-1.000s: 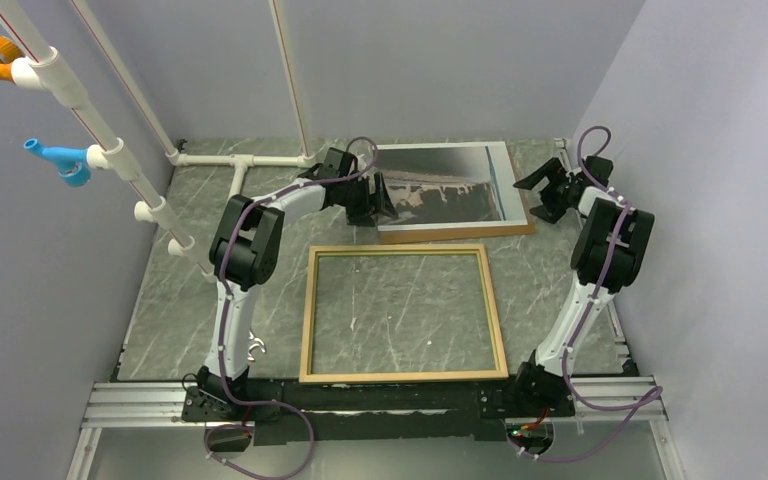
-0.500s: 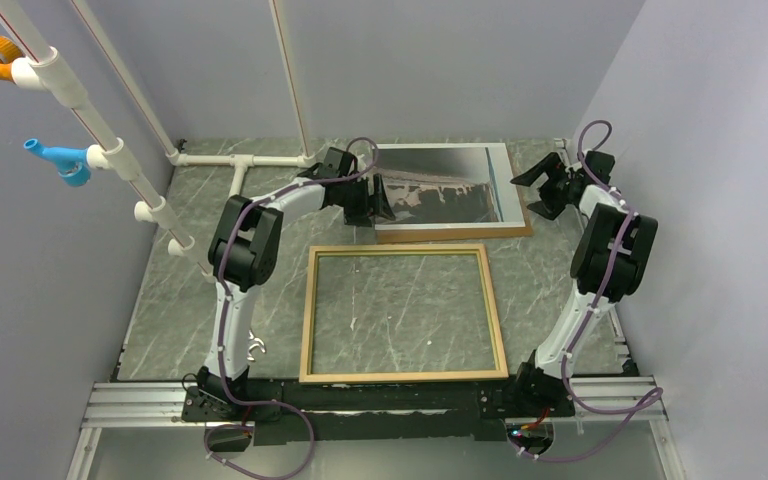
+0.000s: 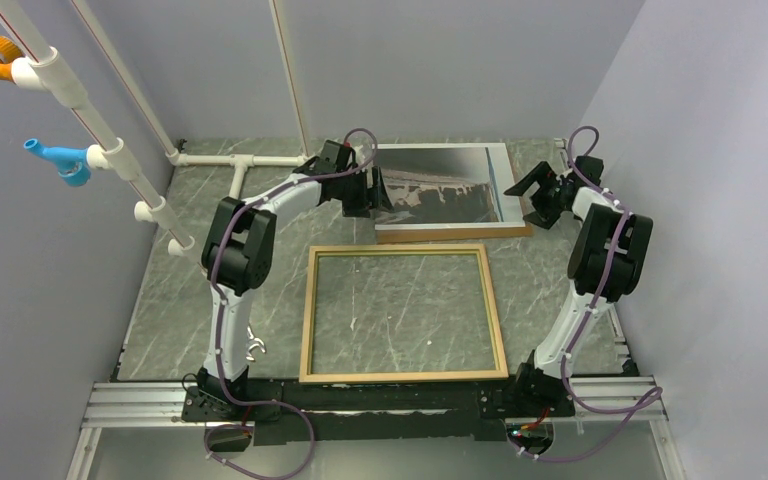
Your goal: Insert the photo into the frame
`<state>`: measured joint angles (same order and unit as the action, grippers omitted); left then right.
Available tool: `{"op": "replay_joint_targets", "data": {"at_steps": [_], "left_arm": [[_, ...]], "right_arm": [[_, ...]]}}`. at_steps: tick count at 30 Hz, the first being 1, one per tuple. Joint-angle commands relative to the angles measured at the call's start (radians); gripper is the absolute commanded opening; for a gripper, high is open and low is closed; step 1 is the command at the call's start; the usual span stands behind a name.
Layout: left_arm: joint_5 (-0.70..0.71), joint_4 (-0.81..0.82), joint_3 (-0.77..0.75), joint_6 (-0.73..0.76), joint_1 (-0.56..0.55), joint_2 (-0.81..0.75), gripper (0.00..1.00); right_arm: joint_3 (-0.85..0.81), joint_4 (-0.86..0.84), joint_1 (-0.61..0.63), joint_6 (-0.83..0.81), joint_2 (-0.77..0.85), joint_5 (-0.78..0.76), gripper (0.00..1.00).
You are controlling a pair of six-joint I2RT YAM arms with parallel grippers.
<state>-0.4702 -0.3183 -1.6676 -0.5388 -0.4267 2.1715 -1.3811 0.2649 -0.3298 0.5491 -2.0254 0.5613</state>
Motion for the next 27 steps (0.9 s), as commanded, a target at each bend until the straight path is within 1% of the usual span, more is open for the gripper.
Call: {"op": "replay_joint_targets", "data": {"at_steps": [1,5,10,18,27], "left_arm": [[-0.014,0.037,-0.056,-0.022,0.003,0.028,0.8],[-0.018,0.029,-0.091,-0.03,0.002,0.064,0.78],[-0.033,0.035,-0.106,-0.037,0.002,0.086,0.75],[-0.065,0.07,-0.085,-0.043,0.002,0.072,0.73],[-0.088,0.107,-0.047,-0.04,0.006,0.03,0.7]], "right_arm": [[-0.038,0.048,0.002,-0.044,0.012,-0.103,0.97],[-0.066,0.076,0.014,-0.066,-0.016,-0.148,0.97],[-0.072,0.078,0.031,-0.068,-0.044,-0.147,0.97],[-0.051,0.041,0.056,-0.044,-0.043,-0.065,0.96],[0.03,-0.055,0.067,0.017,-0.005,0.065,0.96]]}}
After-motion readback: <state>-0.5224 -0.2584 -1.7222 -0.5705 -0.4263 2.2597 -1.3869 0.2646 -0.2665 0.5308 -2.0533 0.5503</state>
